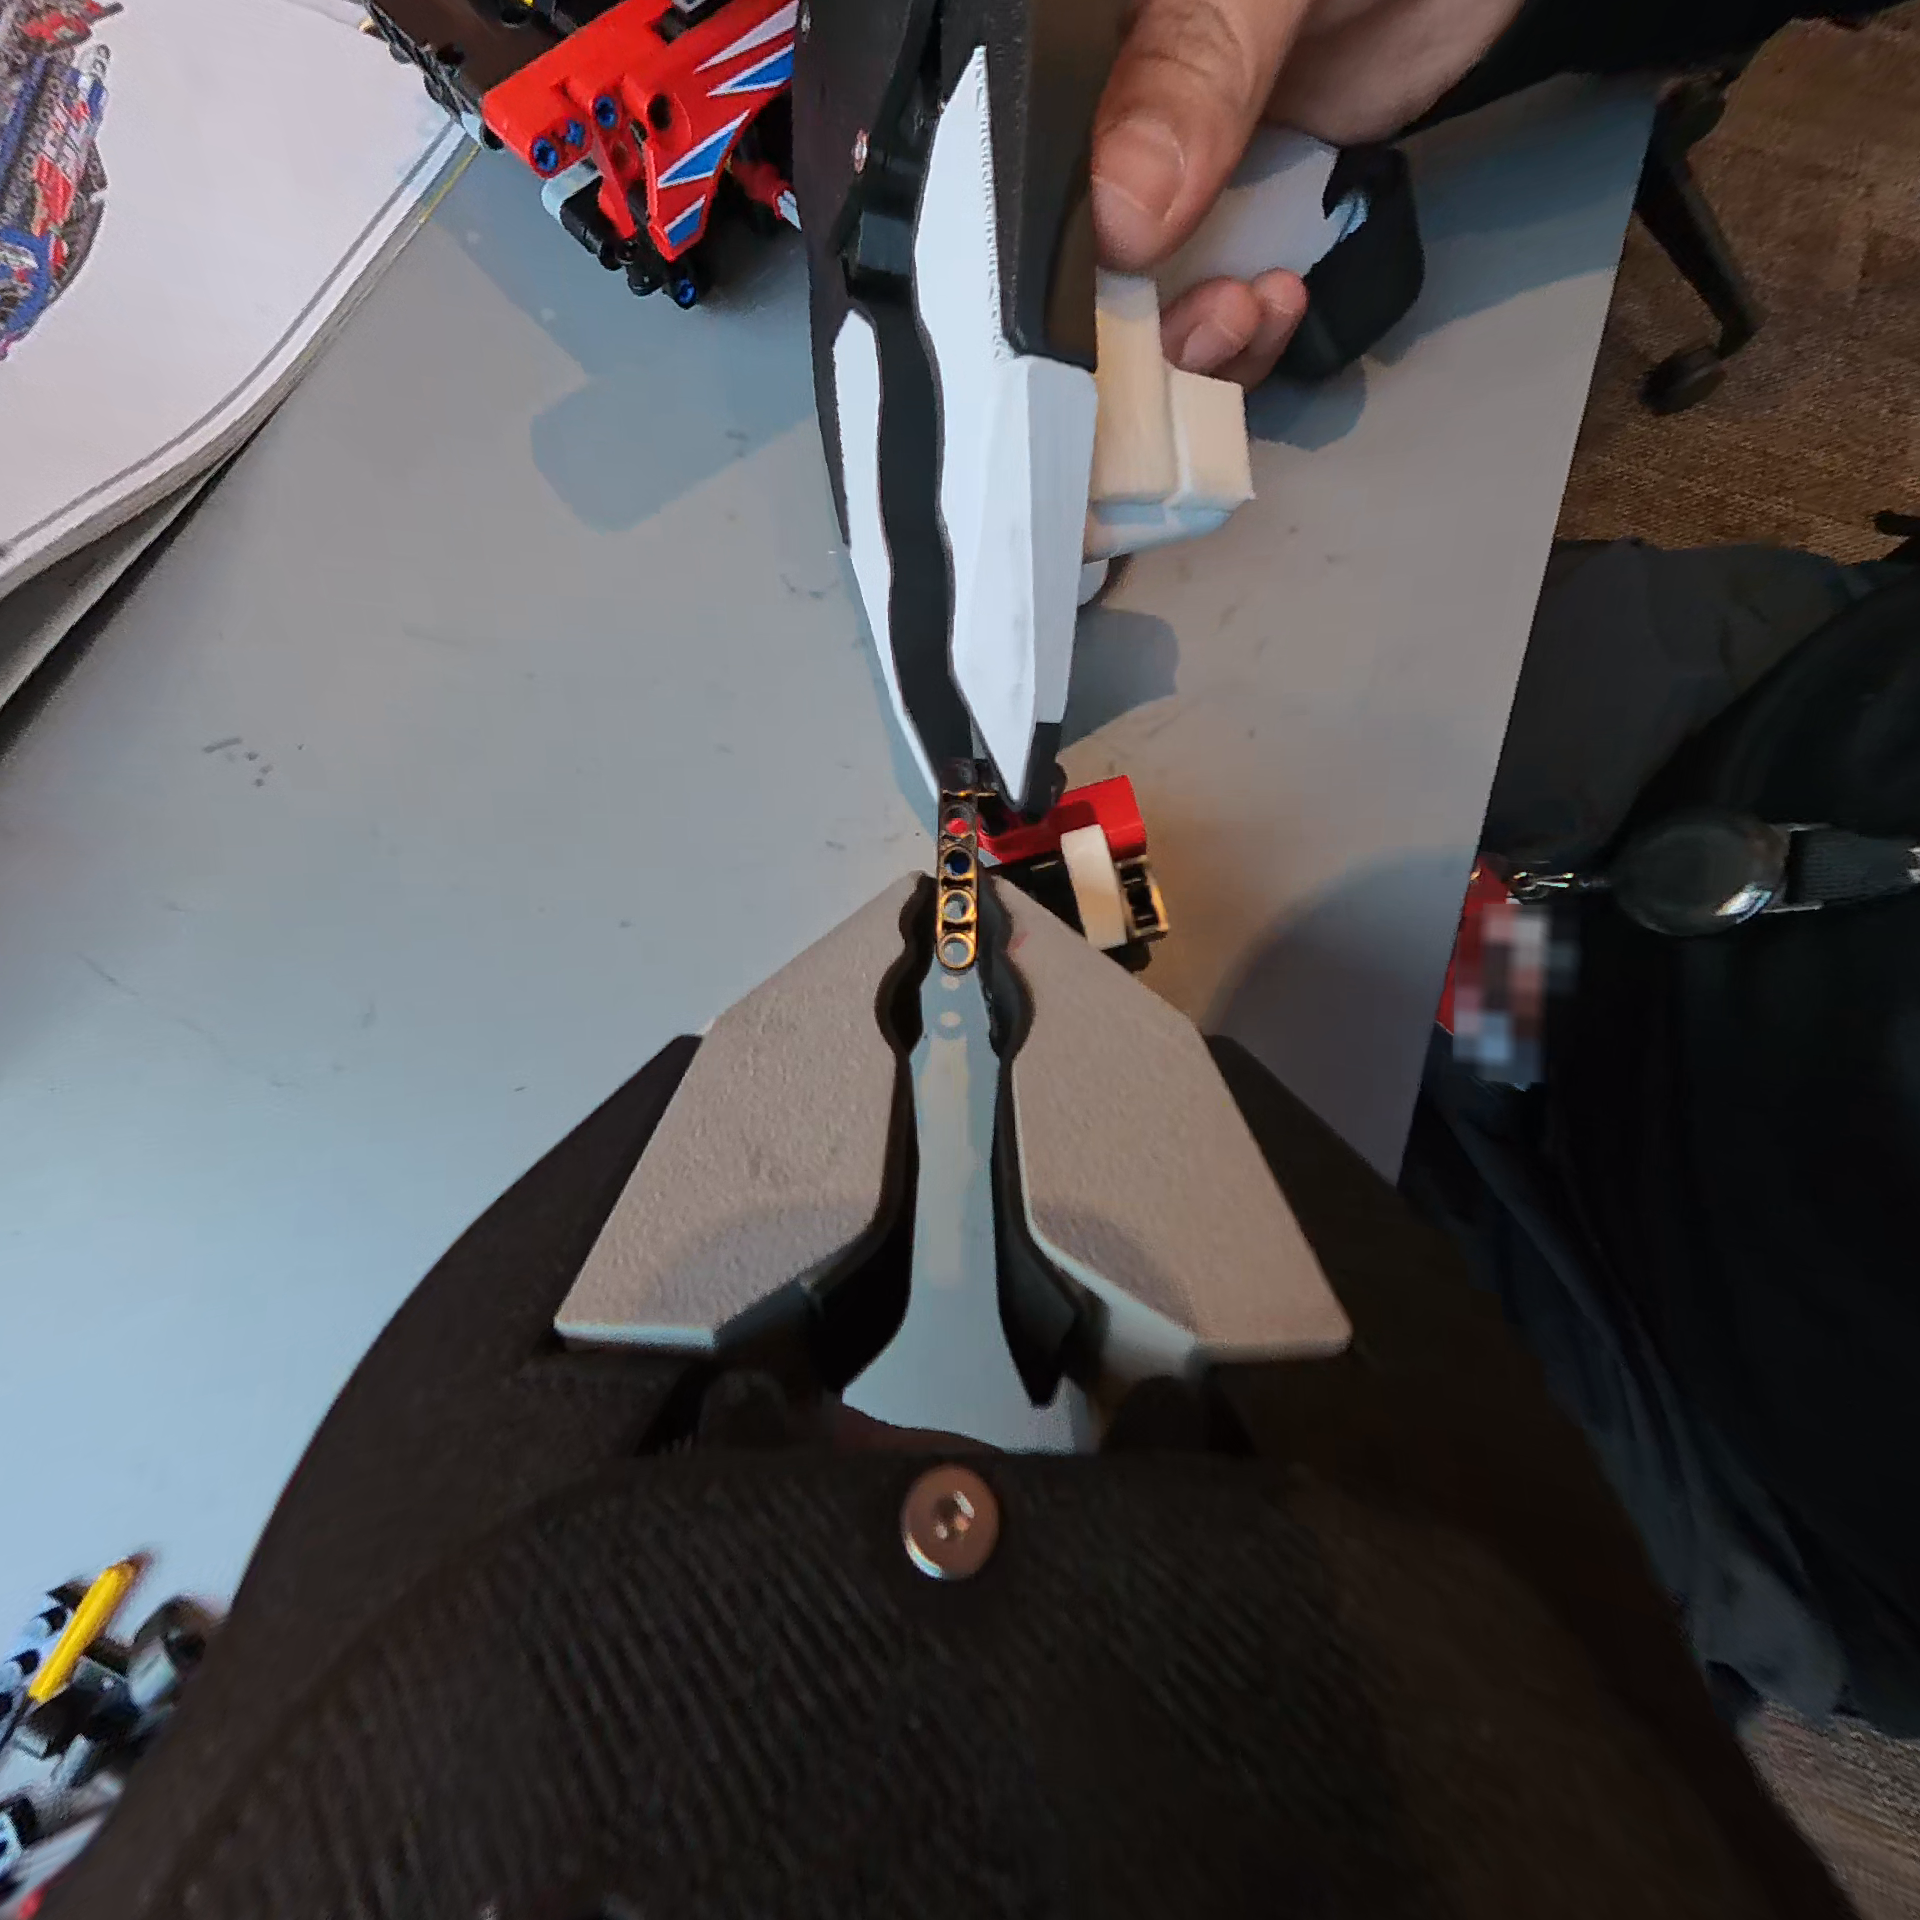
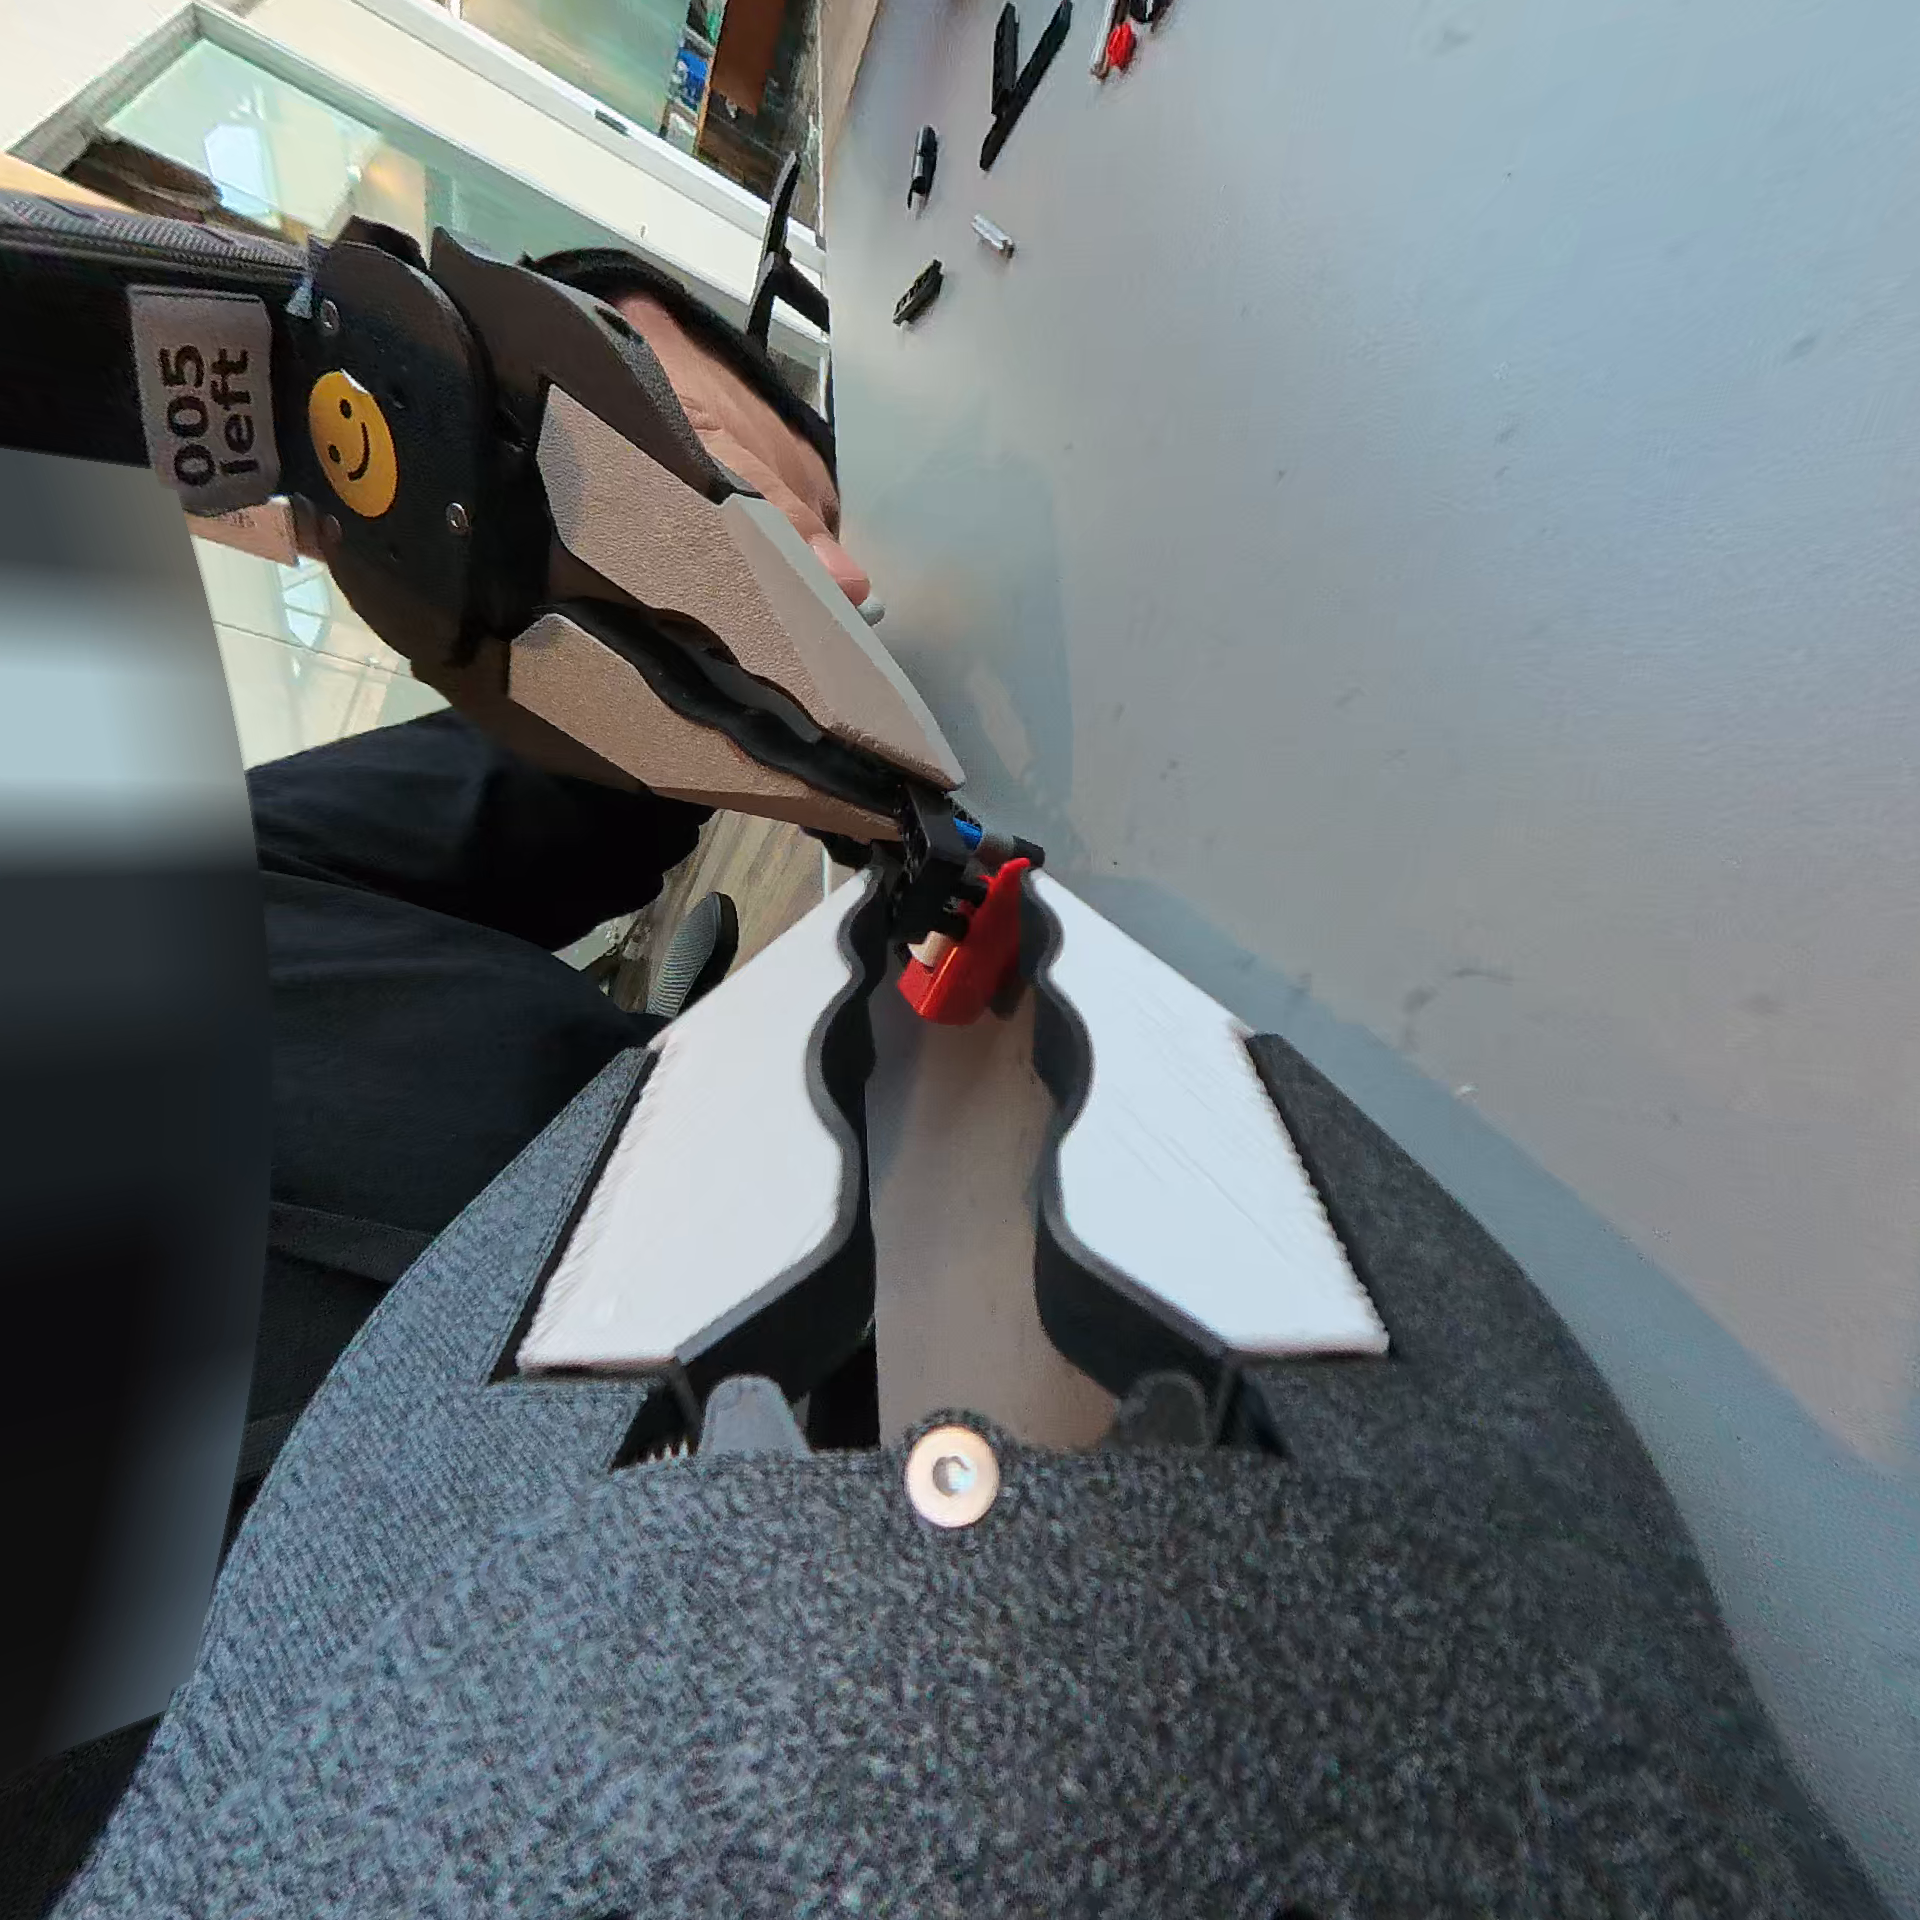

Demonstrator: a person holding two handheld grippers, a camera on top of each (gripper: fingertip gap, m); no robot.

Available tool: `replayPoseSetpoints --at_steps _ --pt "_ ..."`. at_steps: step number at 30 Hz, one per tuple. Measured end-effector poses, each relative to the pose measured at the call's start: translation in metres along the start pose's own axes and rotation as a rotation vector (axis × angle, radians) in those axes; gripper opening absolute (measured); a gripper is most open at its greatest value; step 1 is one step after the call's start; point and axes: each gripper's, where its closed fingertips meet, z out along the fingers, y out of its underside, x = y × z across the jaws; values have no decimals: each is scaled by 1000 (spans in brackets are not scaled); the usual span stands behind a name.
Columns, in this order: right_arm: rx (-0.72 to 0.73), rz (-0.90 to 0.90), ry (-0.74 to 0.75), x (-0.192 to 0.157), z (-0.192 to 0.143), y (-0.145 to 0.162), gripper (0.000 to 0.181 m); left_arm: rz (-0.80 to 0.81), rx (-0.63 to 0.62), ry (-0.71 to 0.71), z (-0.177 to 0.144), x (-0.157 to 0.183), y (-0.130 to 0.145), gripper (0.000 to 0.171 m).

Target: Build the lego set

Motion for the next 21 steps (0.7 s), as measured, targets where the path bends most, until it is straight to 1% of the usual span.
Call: replayPoseSetpoints --at_steps 1,3,5,7,8,9,10,12,13,15,16,17,21 --pt "5 -8 10 0 -1 -1 28 -24 -2 0 -1 0 0 5" --pt "25 -40 52 2 -5 -3 32 -82 1 -50 -4 -3 -1 5" --pt "58 -126 126 2 -12 -8 39 -151 -2 -82 -5 -1 3 5" --pt "103 -277 210 -3 -19 -15 36 -193 -1 -114 -6 0 7 5" --pt "107 -344 239 -7 -21 -16 30 -207 -1 -133 -8 -1 8 5" --pt "101 -414 256 -14 -20 -16 29 -209 2 -145 -9 0 8 5" --pt "79 -499 256 -24 -18 -14 30 -201 6 -142 -9 3 7 5" --pt "-13 -698 265 -38 -12 -6 30 -168 14 -139 -9 7 4 5" --pt "-63 -799 294 -38 -11 -4 31 -156 12 -141 -8 8 3 5" --pt "-137 -978 348 -32 -10 -6 39 -169 6 -142 -8 5 3 5" --pt "-163 -1032 364 -28 -8 -9 40 -174 8 -138 -7 5 3 4" --pt "-199 -1057 344 -26 -5 -7 43 -176 11 -134 -7 5 3 4" --pt "-290 -1102 304 -18 3 -2 41 -179 0 -129 -8 7 4 5"
